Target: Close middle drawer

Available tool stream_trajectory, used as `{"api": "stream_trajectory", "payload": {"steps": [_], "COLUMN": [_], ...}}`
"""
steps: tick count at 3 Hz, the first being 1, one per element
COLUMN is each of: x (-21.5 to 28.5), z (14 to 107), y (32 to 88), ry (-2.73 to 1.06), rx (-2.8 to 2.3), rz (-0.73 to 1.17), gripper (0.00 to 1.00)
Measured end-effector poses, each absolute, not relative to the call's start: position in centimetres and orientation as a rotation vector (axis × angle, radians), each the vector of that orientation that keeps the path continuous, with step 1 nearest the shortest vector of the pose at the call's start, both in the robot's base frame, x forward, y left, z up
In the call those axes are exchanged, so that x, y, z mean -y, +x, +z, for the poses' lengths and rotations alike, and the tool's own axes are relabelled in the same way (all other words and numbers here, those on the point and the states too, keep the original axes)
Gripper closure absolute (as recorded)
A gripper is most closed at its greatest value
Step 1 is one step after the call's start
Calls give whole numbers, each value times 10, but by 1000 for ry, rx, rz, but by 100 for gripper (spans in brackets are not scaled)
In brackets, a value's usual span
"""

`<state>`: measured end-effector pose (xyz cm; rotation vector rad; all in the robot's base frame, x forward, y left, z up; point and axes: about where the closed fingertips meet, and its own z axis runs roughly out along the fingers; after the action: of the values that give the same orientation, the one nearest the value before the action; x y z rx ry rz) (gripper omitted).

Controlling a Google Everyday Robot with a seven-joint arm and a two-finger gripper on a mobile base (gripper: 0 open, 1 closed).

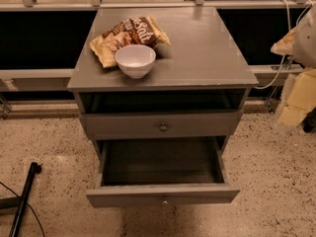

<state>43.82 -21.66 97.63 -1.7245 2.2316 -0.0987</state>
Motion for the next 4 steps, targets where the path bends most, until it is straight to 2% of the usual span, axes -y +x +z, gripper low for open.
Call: {"api": "stream_trajectory", "payload": {"steps": [1, 2, 3, 4], "x": [215, 208, 203, 208], "z": [970, 927, 838, 740], "y": [444, 446, 429, 442], "ry": [-1724, -1755, -1718, -1542], "rx": [-2220, -2171, -2090, -1976], "rz": [-89, 23, 260, 433], "gripper": [0, 0, 0, 0]}}
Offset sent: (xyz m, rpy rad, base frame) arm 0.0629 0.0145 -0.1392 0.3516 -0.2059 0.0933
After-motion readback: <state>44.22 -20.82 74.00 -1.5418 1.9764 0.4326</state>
